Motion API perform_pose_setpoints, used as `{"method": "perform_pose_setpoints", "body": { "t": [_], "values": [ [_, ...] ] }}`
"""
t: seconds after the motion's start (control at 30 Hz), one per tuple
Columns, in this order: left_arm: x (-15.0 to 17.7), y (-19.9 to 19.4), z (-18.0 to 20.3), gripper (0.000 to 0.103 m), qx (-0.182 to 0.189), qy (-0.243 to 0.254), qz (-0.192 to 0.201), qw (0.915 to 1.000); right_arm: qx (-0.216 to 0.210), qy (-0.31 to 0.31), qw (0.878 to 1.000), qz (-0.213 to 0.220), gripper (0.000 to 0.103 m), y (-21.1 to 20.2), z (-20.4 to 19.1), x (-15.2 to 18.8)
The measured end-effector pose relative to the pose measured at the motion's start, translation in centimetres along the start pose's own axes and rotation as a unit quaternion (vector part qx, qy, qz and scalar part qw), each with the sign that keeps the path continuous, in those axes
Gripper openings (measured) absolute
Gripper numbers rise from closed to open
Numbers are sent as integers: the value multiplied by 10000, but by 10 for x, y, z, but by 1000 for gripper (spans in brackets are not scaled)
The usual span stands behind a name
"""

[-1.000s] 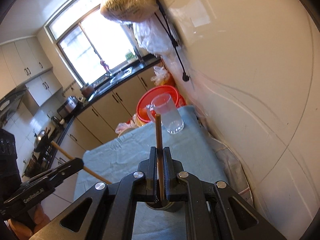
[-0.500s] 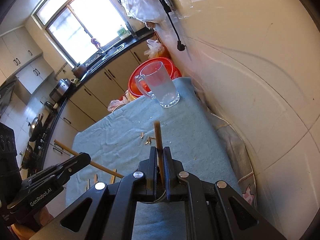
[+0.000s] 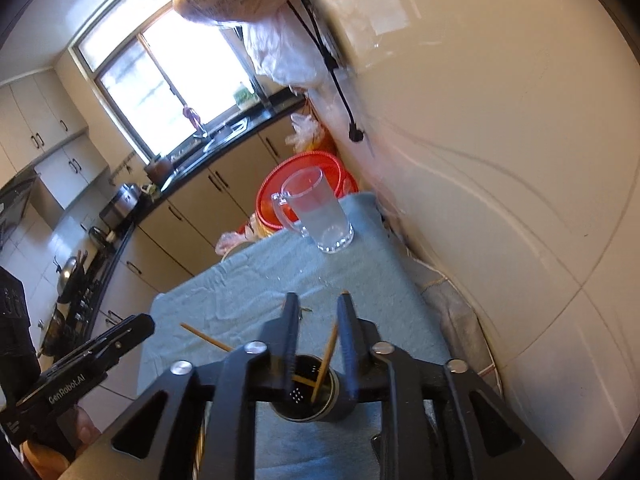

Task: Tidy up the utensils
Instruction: 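Lower the chopstick into the black holder and open the right gripper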

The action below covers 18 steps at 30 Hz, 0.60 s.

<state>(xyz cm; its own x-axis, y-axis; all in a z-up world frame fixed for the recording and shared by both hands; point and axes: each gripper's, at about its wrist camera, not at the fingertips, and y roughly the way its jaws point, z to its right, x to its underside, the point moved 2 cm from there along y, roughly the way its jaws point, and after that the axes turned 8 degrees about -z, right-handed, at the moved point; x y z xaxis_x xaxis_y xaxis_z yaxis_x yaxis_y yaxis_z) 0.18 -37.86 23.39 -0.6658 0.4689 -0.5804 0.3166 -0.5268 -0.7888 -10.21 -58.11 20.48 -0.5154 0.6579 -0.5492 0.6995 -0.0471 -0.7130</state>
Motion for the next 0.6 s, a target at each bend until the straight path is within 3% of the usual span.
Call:
{"method": "perform_pose_setpoints", "body": {
  "t": [0.07, 0.33, 0.6],
  "values": [
    [2, -12, -9, 40, 5, -88, 57, 9999, -39, -10, 10000, 53, 35, -9, -4, 2],
    [30, -52, -63, 40, -162, -474, 239, 9985, -509, -216, 9985, -41, 35, -27, -42, 28],
    [73, -64, -138, 40, -496, -1177, 32, 9918, -949, -965, 9875, -804, 35, 10, -116, 83]
  ]
}}
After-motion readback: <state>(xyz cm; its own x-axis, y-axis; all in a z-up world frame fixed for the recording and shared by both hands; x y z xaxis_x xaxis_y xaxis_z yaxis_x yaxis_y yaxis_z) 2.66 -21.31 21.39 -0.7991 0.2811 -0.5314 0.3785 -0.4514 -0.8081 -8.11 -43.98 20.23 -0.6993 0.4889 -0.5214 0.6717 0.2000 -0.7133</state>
